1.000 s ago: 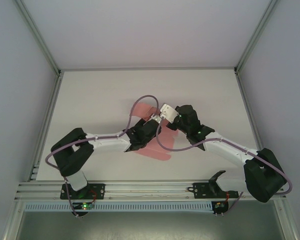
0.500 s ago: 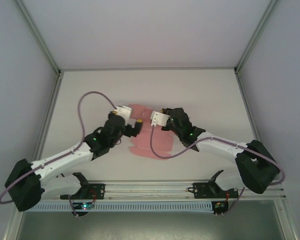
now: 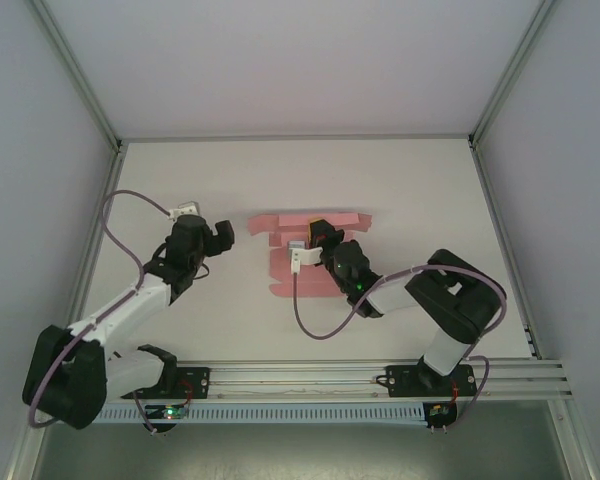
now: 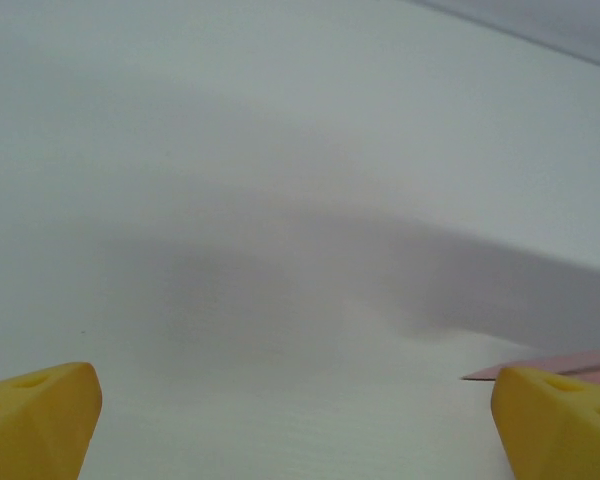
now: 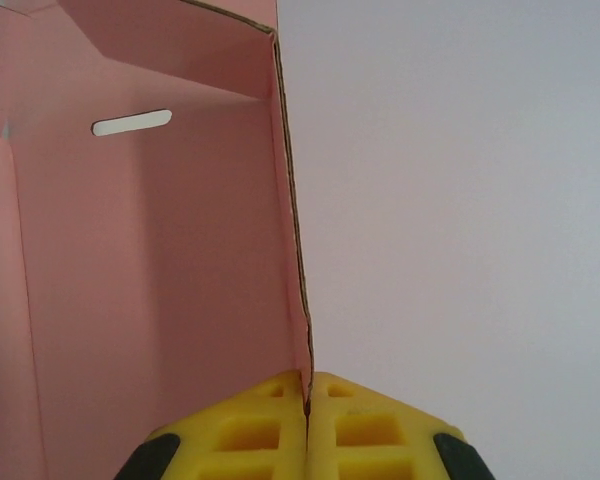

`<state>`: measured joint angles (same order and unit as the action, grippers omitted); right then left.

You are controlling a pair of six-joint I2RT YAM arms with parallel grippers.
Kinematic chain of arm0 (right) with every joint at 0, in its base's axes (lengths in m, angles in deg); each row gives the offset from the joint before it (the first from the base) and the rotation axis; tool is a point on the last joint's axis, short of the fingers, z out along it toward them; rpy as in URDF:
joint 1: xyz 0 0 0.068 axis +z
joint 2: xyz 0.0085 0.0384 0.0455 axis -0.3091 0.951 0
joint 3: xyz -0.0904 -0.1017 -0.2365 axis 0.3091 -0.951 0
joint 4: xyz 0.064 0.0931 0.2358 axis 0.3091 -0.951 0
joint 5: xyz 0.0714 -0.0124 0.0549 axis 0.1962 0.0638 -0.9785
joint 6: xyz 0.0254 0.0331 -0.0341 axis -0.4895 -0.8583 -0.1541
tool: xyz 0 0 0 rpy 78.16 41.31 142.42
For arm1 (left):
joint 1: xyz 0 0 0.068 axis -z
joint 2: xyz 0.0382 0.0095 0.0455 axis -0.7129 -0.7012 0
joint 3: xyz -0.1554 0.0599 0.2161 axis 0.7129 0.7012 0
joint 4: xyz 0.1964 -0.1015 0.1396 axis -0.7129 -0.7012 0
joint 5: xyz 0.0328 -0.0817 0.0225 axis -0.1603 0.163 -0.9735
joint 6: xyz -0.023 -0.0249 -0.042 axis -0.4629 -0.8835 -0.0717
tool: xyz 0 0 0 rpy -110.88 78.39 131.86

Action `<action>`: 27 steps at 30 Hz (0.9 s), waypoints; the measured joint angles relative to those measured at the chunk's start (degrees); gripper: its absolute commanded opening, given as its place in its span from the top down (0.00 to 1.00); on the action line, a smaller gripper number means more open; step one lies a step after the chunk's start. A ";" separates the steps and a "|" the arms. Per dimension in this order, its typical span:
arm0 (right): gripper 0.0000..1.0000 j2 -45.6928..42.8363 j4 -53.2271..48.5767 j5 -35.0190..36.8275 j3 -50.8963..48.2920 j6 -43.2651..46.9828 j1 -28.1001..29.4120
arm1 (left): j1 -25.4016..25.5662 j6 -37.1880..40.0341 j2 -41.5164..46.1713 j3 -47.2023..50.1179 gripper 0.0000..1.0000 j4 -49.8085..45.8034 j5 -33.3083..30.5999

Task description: Assemble paper box

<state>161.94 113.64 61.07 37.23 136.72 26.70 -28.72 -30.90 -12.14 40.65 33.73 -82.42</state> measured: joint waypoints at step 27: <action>1.00 2.08 -6.32 0.87 1.86 -8.55 -0.72 | -3.67 11.08 -29.92 -15.15 0.33 15.58 39.28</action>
<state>164.02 107.32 61.95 39.09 128.18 25.98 -32.39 -19.82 -42.07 25.50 49.32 -43.14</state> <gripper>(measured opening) 0.049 0.691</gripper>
